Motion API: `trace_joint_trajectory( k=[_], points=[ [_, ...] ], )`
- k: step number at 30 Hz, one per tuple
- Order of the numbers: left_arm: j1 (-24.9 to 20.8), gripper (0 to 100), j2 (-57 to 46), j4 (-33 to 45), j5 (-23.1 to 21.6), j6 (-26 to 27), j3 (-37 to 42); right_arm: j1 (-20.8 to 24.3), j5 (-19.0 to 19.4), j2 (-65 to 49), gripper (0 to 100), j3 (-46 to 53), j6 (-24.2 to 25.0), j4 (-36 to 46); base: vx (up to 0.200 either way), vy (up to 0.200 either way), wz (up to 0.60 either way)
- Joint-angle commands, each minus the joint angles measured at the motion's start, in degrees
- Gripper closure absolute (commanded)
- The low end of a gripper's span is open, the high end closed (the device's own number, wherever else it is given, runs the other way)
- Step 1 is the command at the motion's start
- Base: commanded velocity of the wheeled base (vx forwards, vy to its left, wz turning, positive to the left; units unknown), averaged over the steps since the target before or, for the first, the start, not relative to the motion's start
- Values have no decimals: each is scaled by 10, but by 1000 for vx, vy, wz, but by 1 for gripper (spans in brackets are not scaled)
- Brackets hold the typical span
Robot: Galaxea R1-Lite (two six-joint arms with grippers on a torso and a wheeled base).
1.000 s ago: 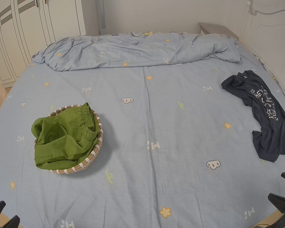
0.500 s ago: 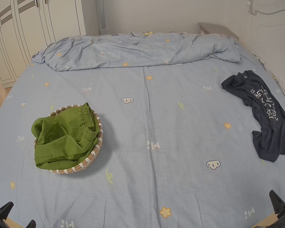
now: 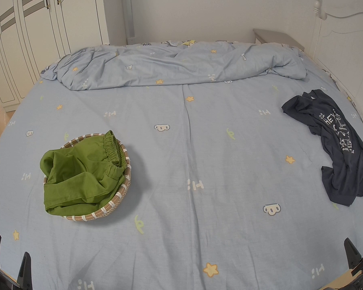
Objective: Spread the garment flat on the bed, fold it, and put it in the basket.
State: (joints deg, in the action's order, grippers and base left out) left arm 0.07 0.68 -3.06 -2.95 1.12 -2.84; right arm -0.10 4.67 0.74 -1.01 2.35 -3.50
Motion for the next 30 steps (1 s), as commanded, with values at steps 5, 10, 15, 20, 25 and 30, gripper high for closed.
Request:
trace_joint_trajectory(
  k=[5,10,15,20,25,30],
  points=[
    [0,0,-7,20,37,-17,28,-1,-36,4,0,10,-61,5,0,0,0],
    [0,0,-7,29,37,-12,28,-1,-75,4,0,10,-63,7,0,0,0],
    [-1,0,-7,28,32,-8,28,0,-76,4,0,10,-24,11,0,0,0],
    [0,0,-7,27,33,-11,28,0,-65,4,0,10,-9,24,0,0,0],
    [0,0,-7,27,33,-11,28,18,-25,27,0,8,-33,42,0,0,0],
    [0,0,-7,27,33,-11,28,-1,-30,-7,0,10,-40,38,0,0,0]
  ],
)
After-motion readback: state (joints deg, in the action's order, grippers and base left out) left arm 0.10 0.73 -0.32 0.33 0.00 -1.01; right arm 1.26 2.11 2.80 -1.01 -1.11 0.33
